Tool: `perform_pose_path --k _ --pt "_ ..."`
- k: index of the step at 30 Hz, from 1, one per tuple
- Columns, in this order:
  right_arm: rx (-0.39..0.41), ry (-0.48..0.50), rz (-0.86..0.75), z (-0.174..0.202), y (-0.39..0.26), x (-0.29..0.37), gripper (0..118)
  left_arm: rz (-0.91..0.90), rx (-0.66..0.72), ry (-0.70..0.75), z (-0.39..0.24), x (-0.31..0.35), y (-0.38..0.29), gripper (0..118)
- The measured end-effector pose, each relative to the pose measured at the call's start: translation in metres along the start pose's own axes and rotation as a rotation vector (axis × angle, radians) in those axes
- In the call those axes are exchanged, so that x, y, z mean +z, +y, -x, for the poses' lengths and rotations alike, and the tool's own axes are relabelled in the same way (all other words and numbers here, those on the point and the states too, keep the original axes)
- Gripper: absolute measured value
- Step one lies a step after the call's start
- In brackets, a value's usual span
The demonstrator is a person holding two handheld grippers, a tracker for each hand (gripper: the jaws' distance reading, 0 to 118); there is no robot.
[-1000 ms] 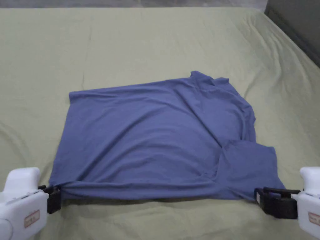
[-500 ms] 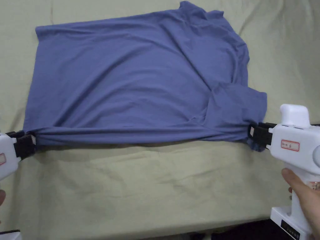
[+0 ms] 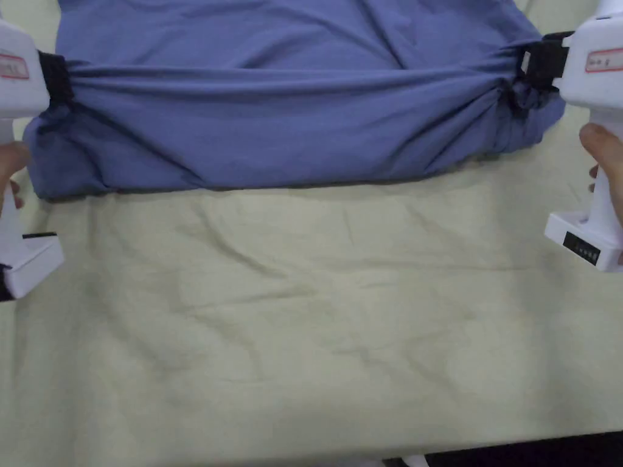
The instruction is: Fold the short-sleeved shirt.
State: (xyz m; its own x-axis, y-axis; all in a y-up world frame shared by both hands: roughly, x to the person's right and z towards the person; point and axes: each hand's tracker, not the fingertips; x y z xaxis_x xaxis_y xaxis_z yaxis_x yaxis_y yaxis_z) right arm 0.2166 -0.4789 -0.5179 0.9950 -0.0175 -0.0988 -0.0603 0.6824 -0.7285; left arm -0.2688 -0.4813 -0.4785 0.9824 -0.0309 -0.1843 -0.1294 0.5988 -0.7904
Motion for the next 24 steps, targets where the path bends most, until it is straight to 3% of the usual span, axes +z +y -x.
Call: perform_pose_path --k 7,8,9,10,11,12,15,18,19,20,21,22,23,24 --pt "0.027 -0.002 0.098 0.007 0.002 -0.064 8 0.101 0.020 0.009 0.008 -0.066 0.004 3" --pt "0.036 0.002 0.095 0.008 -0.001 -0.067 8 0.090 0.045 0.001 0.010 -0.066 0.001 17" --pt "0.043 0.011 0.091 0.008 -0.003 -0.065 21 0.079 0.053 0.006 0.012 -0.066 -0.003 40" --pt "0.047 0.014 0.090 0.007 -0.005 -0.060 49 0.077 0.049 0.024 0.013 -0.065 -0.005 61" --pt "0.045 0.033 0.094 0.007 -0.006 -0.055 94 0.074 0.043 0.031 0.016 -0.061 -0.007 75" --pt "0.030 0.063 0.096 0.006 -0.007 -0.050 111 0.069 0.039 0.028 0.019 -0.056 -0.010 76" --pt "-0.024 0.105 0.030 0.000 -0.016 -0.015 114 0.018 0.028 0.023 0.030 -0.031 -0.021 76" --pt "-0.023 0.081 0.004 -0.001 -0.036 0.033 114 -0.080 -0.017 0.053 0.036 0.020 -0.047 76" --pt "-0.022 0.082 -0.004 -0.001 -0.047 0.050 114 -0.121 -0.024 0.013 0.040 0.038 -0.060 76" --pt "-0.016 0.095 -0.014 0.002 -0.057 0.063 107 -0.151 -0.032 -0.058 0.044 0.057 -0.075 61" --pt "-0.011 0.096 -0.027 0.004 -0.069 0.078 91 -0.178 -0.030 -0.100 0.038 0.084 -0.095 25" --pt "0.007 0.096 -0.041 0.007 -0.083 0.093 53 -0.203 0.020 -0.084 0.037 0.098 -0.107 0" --pt "0.014 0.080 -0.038 0.010 -0.096 0.104 3 -0.187 0.035 -0.059 0.035 0.107 -0.118 0" --pt "0.008 0.060 -0.034 0.018 -0.107 0.111 3 -0.197 0.071 0.001 0.030 0.114 -0.129 0"
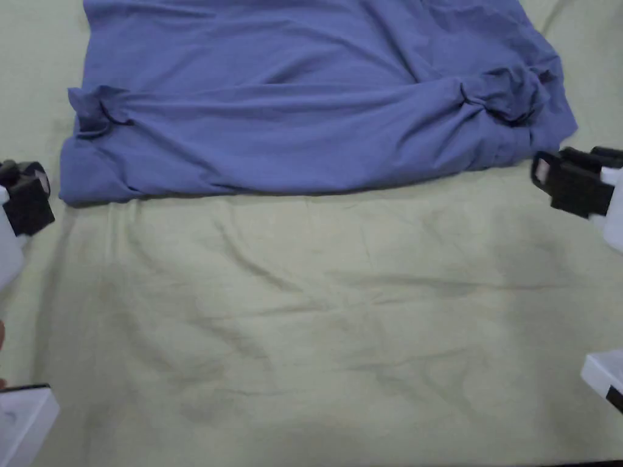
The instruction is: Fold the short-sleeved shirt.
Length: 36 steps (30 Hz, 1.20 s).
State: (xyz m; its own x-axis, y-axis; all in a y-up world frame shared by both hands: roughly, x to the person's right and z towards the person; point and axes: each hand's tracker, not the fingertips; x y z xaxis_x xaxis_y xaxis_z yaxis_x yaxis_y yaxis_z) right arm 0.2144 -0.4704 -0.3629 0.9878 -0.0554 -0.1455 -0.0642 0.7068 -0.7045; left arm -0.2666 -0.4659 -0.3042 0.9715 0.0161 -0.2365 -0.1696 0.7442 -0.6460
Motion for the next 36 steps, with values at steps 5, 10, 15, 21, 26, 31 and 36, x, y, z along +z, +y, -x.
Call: perform_pose_path --k 5,10,15,21,26,31,36 --pt "-0.052 0.004 -0.015 0.004 -0.029 0.023 3 0.081 -0.004 -0.038 -0.019 0.037 -0.013 0" --pt "-0.069 0.008 -0.035 -0.001 -0.017 0.027 3 0.094 0.038 -0.033 -0.018 -0.012 0.012 30" --pt "-0.072 0.028 -0.058 0.004 -0.003 0.027 3 0.219 0.006 -0.006 -0.007 -0.102 0.026 80" --pt "-0.069 0.027 -0.035 0.002 0.001 0.010 3 0.288 -0.090 -0.060 -0.016 -0.151 0.018 60" --pt "-0.068 0.047 0.008 0.001 -0.002 -0.009 3 0.278 -0.037 -0.123 -0.008 -0.115 0.037 2" --pt "-0.040 0.048 0.016 -0.002 0.019 -0.024 71 0.134 -0.065 -0.128 -0.013 -0.076 0.060 2" --pt "-0.034 -0.037 0.113 -0.028 0.047 -0.086 118 0.122 -0.105 -0.125 -0.014 -0.078 0.074 2"
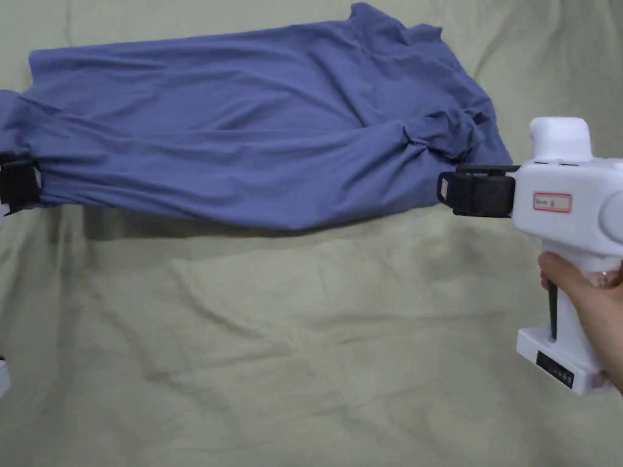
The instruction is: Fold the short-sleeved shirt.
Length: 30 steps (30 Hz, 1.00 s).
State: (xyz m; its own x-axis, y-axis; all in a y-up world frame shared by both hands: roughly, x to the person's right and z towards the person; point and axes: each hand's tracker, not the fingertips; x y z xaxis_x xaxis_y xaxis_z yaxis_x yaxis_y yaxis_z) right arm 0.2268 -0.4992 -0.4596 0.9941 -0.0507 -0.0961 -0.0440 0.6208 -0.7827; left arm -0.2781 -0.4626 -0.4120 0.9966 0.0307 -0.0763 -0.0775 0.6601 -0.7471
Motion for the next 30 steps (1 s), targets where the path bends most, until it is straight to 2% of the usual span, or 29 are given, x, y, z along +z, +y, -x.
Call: perform_pose_path --k 4,5,7,8,9,10,12,15,17,22,27,30 --pt "-0.018 -0.017 0.104 -0.022 0.014 -0.062 118 0.039 0.000 0.010 0.003 -0.019 -0.001 2" --pt "-0.019 -0.006 0.111 -0.023 0.016 -0.069 107 0.051 0.001 0.010 -0.002 -0.021 -0.003 2" --pt "-0.033 0.065 0.121 -0.020 0.018 -0.071 63 0.070 0.001 0.007 0.000 -0.028 -0.004 2" --pt "0.002 0.052 0.075 -0.013 0.018 -0.064 37 0.079 0.006 0.003 0.002 -0.030 -0.005 2" --pt "0.021 0.060 0.053 -0.009 0.019 -0.059 15 0.084 0.008 0.002 0.002 -0.026 -0.004 2" --pt "0.002 0.086 0.046 -0.007 0.020 -0.055 15 0.085 0.018 -0.009 0.004 -0.025 -0.003 2" --pt "0.046 0.076 0.060 -0.002 0.021 -0.048 15 0.079 0.037 -0.019 0.008 -0.020 -0.001 2" --pt "0.043 0.102 0.026 -0.009 0.021 -0.024 15 0.058 0.065 -0.054 0.021 -0.006 0.004 2" --pt "0.042 0.120 -0.005 -0.008 0.018 0.001 15 0.041 0.054 -0.058 0.026 0.006 0.005 2" --pt "0.102 0.104 -0.037 -0.006 -0.004 0.060 15 0.028 -0.016 -0.046 0.029 0.039 -0.011 2" --pt "0.122 0.103 0.021 -0.005 -0.049 0.075 15 0.129 -0.053 -0.023 0.013 0.051 -0.058 2" --pt "0.117 0.113 0.111 -0.010 -0.075 0.067 15 0.227 -0.047 -0.015 0.003 0.044 -0.083 2"
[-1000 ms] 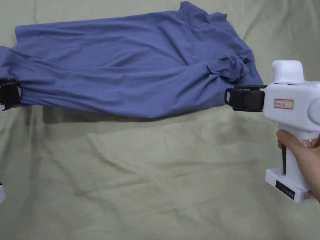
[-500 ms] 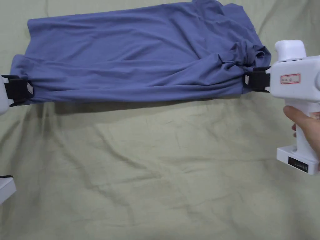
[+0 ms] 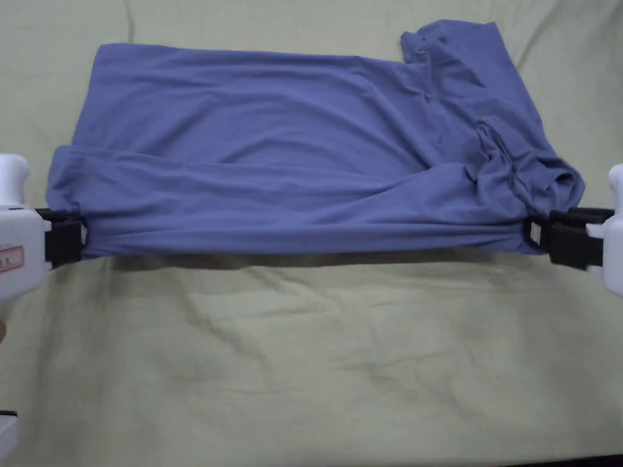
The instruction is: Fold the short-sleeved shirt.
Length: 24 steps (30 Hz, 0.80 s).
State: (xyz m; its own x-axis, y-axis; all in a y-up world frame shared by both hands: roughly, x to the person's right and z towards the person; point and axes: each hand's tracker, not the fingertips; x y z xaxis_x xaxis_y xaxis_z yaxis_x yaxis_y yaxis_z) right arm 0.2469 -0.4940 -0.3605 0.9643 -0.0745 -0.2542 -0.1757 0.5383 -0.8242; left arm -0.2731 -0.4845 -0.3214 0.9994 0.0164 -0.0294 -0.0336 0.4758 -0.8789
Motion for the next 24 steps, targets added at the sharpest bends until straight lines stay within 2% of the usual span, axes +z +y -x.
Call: perform_pose_path --k 5,6,7,8,9,10,14,17,18,19,20,21,22,23,24 --pt "0.013 -0.019 0.047 -0.003 -0.003 -0.023 15 0.021 0.068 -0.009 0.013 -0.025 -0.003 3" --pt "0.018 -0.022 0.053 0.005 0.003 -0.024 16 0.028 0.109 -0.015 0.014 -0.027 -0.002 14" --pt "0.031 -0.035 0.049 0.007 0.003 -0.024 29 0.032 0.142 -0.004 0.020 -0.029 -0.002 41" --pt "0.034 -0.044 0.062 0.008 0.003 -0.023 71 0.042 0.150 -0.004 0.023 -0.030 -0.004 78" --pt "0.036 -0.049 0.085 0.008 0.001 -0.024 103 0.046 0.147 -0.011 0.027 -0.028 -0.006 82" --pt "0.038 -0.042 0.094 0.006 -0.003 -0.026 117 0.035 0.157 -0.021 0.030 -0.024 -0.009 82" --pt "-0.036 0.002 0.040 0.006 -0.002 0.007 117 -0.015 0.195 0.001 0.045 0.007 -0.005 82" --pt "-0.035 -0.035 -0.117 0.013 0.012 0.049 117 -0.163 0.184 0.013 0.047 0.058 0.010 82" --pt "-0.035 -0.045 -0.178 0.014 0.017 0.065 116 -0.229 0.165 0.003 0.046 0.078 0.013 77" --pt "-0.039 -0.054 -0.254 0.017 0.022 0.082 113 -0.290 0.133 -0.030 0.049 0.097 0.012 62" --pt "-0.044 -0.056 -0.326 0.020 0.026 0.099 98 -0.349 0.078 -0.055 0.045 0.116 0.012 20" --pt "-0.056 -0.049 -0.403 0.023 0.029 0.117 68 -0.407 0.076 -0.030 0.040 0.133 0.015 3" --pt "-0.069 -0.038 -0.462 0.026 0.030 0.131 16 -0.458 0.072 0.016 0.033 0.145 0.017 3" --pt "-0.081 -0.041 -0.500 0.029 0.030 0.140 2 -0.518 0.074 0.084 0.027 0.155 0.016 3" --pt "-0.097 -0.068 -0.528 0.032 0.031 0.143 2 -0.518 0.046 0.087 0.025 0.162 0.019 3"
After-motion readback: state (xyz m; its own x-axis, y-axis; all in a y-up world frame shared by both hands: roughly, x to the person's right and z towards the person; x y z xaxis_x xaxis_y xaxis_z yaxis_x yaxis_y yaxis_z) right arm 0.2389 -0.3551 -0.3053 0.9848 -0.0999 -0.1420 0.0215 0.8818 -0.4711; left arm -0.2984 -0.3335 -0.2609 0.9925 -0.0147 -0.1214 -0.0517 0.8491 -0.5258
